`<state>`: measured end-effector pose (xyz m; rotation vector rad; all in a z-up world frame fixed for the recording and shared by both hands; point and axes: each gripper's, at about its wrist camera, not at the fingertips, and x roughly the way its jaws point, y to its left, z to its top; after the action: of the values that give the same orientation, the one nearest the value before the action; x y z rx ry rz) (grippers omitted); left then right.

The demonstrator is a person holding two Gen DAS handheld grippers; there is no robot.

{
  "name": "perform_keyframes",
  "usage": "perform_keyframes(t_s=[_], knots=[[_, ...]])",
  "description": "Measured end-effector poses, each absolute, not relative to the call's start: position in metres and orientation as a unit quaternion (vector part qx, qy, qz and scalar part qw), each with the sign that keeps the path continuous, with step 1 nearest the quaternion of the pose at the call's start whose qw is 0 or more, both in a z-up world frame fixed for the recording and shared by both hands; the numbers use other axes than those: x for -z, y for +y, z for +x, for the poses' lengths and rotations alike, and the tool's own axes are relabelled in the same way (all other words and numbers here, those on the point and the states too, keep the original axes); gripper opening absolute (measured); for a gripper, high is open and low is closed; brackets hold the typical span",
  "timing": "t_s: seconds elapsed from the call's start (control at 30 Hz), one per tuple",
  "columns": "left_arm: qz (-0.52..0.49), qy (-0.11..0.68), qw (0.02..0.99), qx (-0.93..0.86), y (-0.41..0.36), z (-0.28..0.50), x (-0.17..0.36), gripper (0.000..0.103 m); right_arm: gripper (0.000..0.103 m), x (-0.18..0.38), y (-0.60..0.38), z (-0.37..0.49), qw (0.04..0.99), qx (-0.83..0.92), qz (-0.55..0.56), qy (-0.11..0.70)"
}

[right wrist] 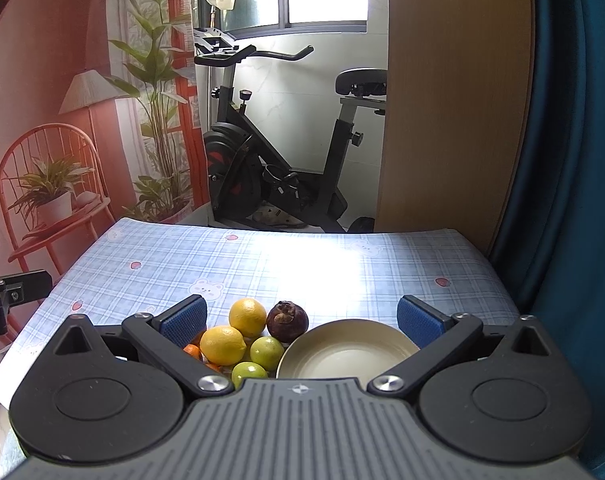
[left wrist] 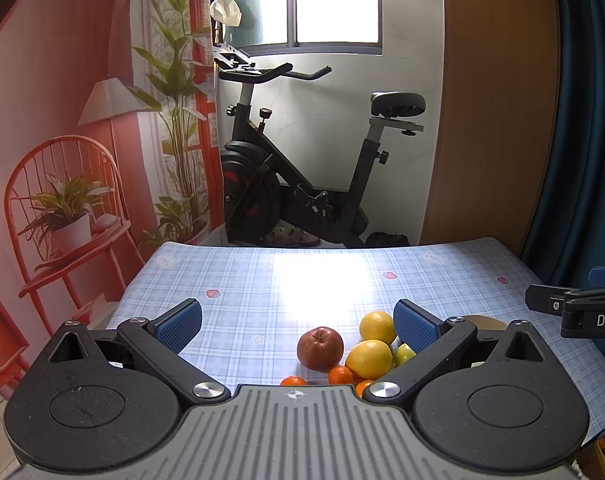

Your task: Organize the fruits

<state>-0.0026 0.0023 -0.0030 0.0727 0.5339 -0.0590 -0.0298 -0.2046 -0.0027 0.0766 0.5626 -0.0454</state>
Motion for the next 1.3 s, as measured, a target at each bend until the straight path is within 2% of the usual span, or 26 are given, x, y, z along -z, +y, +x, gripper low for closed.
perform_keyframes(t_s=[0.27, 0.4, 0.57, 0.7, 0.93, 1.03, 1.23, 1.3], knots=[[0.039, 0.246, 0.968, 0.033, 0.001, -0.003, 0.005, 0.102, 0.103, 0.004, -0.203, -0.031, 0.960, 0.020, 0.034, 0.279], [0.045, 0.243, 0.969, 0.010, 0.007, 0.003, 0.008, 0.095, 0.103, 0.010, -0.205, -0.028, 0.958, 0.021, 0.040, 0.284], [0.010, 0.263, 0.965, 0.009, 0.023, 0.023, 0.017, 0.092, 0.103, 0.020, -0.208, -0.021, 0.961, 0.013, 0.032, 0.275], [-0.024, 0.279, 0.959, 0.044, 0.032, 0.037, 0.027, 0.093, 0.103, 0.034, -0.207, -0.014, 0.967, 0.010, 0.001, 0.254], [-0.038, 0.284, 0.955, 0.082, 0.032, 0.058, 0.038, 0.093, 0.102, 0.066, -0.216, 0.013, 0.963, -0.023, -0.005, 0.269], [0.006, 0.286, 0.956, 0.066, 0.013, 0.072, 0.045, 0.093, 0.098, 0.081, -0.219, 0.031, 0.957, -0.024, -0.013, 0.288], [0.037, 0.320, 0.941, 0.107, -0.016, 0.112, 0.071, 0.088, 0.098, 0.110, -0.225, 0.066, 0.947, -0.044, -0.011, 0.319], [0.051, 0.334, 0.933, 0.122, -0.026, 0.128, 0.081, 0.081, 0.098, 0.121, -0.229, 0.078, 0.942, -0.054, -0.009, 0.330]])
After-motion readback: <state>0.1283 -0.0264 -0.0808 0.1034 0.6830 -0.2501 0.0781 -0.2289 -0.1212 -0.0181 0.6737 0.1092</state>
